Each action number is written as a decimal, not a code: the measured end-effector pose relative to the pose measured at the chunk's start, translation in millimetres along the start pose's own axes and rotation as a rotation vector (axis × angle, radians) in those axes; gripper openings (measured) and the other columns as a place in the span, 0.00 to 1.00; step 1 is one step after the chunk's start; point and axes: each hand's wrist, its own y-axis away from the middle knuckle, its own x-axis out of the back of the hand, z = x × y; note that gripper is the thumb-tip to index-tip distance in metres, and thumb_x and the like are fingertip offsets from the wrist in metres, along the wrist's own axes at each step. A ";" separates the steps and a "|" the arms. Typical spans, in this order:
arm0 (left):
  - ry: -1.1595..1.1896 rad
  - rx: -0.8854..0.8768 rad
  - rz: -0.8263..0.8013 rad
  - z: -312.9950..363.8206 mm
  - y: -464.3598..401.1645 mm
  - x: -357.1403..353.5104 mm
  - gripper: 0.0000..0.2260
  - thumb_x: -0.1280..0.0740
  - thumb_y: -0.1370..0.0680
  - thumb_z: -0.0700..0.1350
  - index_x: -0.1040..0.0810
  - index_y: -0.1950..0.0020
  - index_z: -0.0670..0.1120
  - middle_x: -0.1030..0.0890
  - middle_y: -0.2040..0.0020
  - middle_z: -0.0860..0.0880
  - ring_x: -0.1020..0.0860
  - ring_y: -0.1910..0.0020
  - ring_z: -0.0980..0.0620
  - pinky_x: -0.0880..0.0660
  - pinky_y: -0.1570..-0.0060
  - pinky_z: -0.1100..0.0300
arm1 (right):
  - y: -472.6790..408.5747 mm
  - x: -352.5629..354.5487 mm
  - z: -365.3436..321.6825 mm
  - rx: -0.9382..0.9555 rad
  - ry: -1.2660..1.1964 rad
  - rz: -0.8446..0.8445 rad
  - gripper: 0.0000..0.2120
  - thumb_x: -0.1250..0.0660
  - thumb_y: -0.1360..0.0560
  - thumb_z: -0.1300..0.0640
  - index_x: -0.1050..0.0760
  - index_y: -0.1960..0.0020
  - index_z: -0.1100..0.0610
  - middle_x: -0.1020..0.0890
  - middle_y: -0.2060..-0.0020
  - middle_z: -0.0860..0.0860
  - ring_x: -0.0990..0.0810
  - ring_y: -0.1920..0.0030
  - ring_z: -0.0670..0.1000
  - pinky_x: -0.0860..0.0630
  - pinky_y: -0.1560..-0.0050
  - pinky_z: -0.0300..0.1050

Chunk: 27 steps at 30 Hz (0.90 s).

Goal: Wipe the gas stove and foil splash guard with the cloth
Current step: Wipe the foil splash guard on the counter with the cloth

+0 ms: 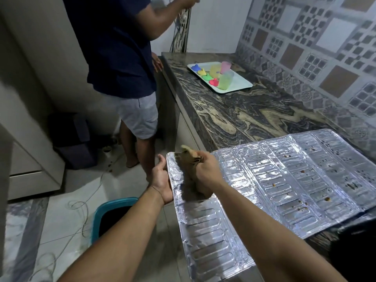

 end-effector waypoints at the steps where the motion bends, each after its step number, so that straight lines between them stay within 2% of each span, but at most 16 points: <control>1: -0.010 0.008 0.013 -0.6 0.5 -1.9 0.40 0.55 0.23 0.69 0.16 0.48 0.38 0.17 0.49 0.35 0.17 0.54 0.36 0.25 0.50 0.43 | -5.2 2.2 3.3 -0.035 0.048 0.052 0.22 0.43 0.29 0.71 0.19 0.44 0.55 0.18 0.57 0.51 0.20 0.54 0.53 0.23 0.54 0.45; 4: -0.027 0.028 0.057 -2.1 1.3 -6.1 0.38 0.56 0.22 0.68 0.21 0.43 0.40 0.16 0.52 0.35 0.17 0.55 0.37 0.27 0.50 0.45 | -2.5 -5.7 -0.7 -0.055 0.065 -0.009 0.25 0.45 0.30 0.72 0.19 0.42 0.55 0.16 0.54 0.53 0.20 0.51 0.56 0.21 0.49 0.51; 6: -0.020 0.035 0.068 -2.7 1.9 -6.4 0.39 0.56 0.23 0.69 0.21 0.44 0.40 0.16 0.53 0.35 0.19 0.51 0.37 0.29 0.47 0.45 | 6.3 -15.0 -3.2 0.001 0.007 -0.045 0.24 0.43 0.31 0.72 0.19 0.43 0.56 0.15 0.52 0.54 0.18 0.51 0.55 0.21 0.47 0.51; 8: -0.011 0.015 0.088 -1.8 -0.8 -3.2 0.42 0.56 0.24 0.71 0.16 0.51 0.39 0.16 0.54 0.35 0.21 0.49 0.38 0.31 0.41 0.44 | 15.9 -21.7 -5.0 0.041 -0.112 -0.049 0.20 0.40 0.31 0.71 0.17 0.47 0.56 0.15 0.57 0.52 0.18 0.55 0.50 0.21 0.54 0.44; 9: -0.003 -0.006 0.106 -0.8 -2.2 -2.1 0.42 0.54 0.25 0.72 0.14 0.57 0.40 0.16 0.55 0.36 0.20 0.52 0.39 0.30 0.40 0.45 | 22.8 -24.4 -7.1 0.055 -0.183 -0.062 0.17 0.38 0.30 0.71 0.17 0.50 0.56 0.16 0.60 0.50 0.19 0.59 0.47 0.22 0.58 0.40; 11: 0.023 -0.044 0.161 0.8 -5.0 1.1 0.40 0.51 0.26 0.72 0.14 0.67 0.42 0.16 0.59 0.39 0.17 0.61 0.40 0.27 0.47 0.48 | 37.8 -28.4 -13.2 0.045 -0.287 -0.109 0.12 0.35 0.30 0.71 0.18 0.54 0.59 0.18 0.66 0.49 0.22 0.65 0.43 0.26 0.62 0.36; 12: 0.037 -0.048 0.173 1.6 -6.1 2.6 0.40 0.51 0.26 0.73 0.15 0.68 0.42 0.16 0.61 0.39 0.16 0.64 0.41 0.27 0.51 0.49 | 44.1 -26.8 -16.6 0.044 -0.317 -0.142 0.09 0.35 0.31 0.70 0.19 0.56 0.61 0.20 0.67 0.48 0.23 0.67 0.41 0.27 0.64 0.35; 13: 0.044 -0.051 0.178 2.2 -6.6 4.0 0.40 0.51 0.27 0.73 0.15 0.67 0.42 0.16 0.61 0.40 0.16 0.65 0.41 0.27 0.54 0.50 | 47.5 -22.4 -19.3 0.046 -0.346 -0.173 0.07 0.33 0.32 0.69 0.20 0.56 0.63 0.21 0.68 0.49 0.24 0.69 0.40 0.28 0.65 0.33; 15: 0.056 -0.023 0.155 3.4 -4.6 4.6 0.42 0.52 0.29 0.76 0.15 0.57 0.41 0.16 0.54 0.38 0.18 0.57 0.40 0.26 0.53 0.47 | 39.8 -7.4 -20.5 0.007 -0.363 -0.142 0.08 0.32 0.33 0.64 0.20 0.55 0.66 0.21 0.66 0.51 0.24 0.66 0.44 0.27 0.64 0.35; 17: 0.033 0.037 0.064 3.8 -0.7 0.6 0.45 0.52 0.29 0.76 0.17 0.48 0.38 0.18 0.47 0.34 0.19 0.51 0.36 0.24 0.48 0.41 | 17.2 10.2 -12.5 -0.067 -0.280 0.015 0.05 0.32 0.27 0.64 0.20 0.53 0.61 0.19 0.62 0.52 0.21 0.59 0.50 0.24 0.58 0.44; 19: -0.058 0.048 0.048 4.6 2.6 -4.4 0.39 0.50 0.25 0.71 0.21 0.43 0.37 0.18 0.48 0.34 0.18 0.53 0.36 0.23 0.48 0.42 | -6.8 24.8 -0.2 -0.097 -0.094 0.148 0.12 0.37 0.25 0.67 0.20 0.50 0.54 0.18 0.59 0.50 0.20 0.54 0.54 0.23 0.54 0.51; 20: -0.114 0.049 0.063 4.9 3.5 -6.3 0.34 0.49 0.22 0.66 0.22 0.43 0.38 0.17 0.51 0.36 0.18 0.54 0.37 0.22 0.49 0.45 | -14.5 29.0 5.6 -0.084 -0.013 0.130 0.16 0.39 0.25 0.68 0.19 0.47 0.51 0.18 0.57 0.49 0.20 0.53 0.54 0.23 0.51 0.52; 22: -0.179 0.052 0.098 5.5 4.1 -9.5 0.28 0.49 0.19 0.61 0.22 0.45 0.39 0.16 0.55 0.37 0.18 0.56 0.39 0.25 0.52 0.47 | -21.1 33.8 16.5 -0.037 0.154 -0.027 0.21 0.40 0.25 0.68 0.20 0.40 0.50 0.18 0.53 0.49 0.20 0.51 0.53 0.21 0.48 0.50; 24: -0.202 0.060 0.112 5.1 2.0 -11.3 0.29 0.50 0.19 0.61 0.22 0.46 0.38 0.16 0.56 0.37 0.16 0.59 0.40 0.24 0.54 0.47 | -18.4 36.9 27.7 -0.005 0.337 -0.191 0.23 0.39 0.25 0.68 0.22 0.37 0.49 0.17 0.51 0.52 0.19 0.50 0.54 0.21 0.48 0.48; 27: -0.194 0.073 0.106 0.1 1.3 -12.8 0.30 0.51 0.19 0.61 0.23 0.46 0.37 0.16 0.56 0.37 0.16 0.59 0.40 0.23 0.55 0.47 | -2.8 48.3 40.8 0.011 0.505 -0.291 0.21 0.38 0.27 0.69 0.20 0.39 0.53 0.17 0.52 0.55 0.19 0.49 0.56 0.25 0.52 0.42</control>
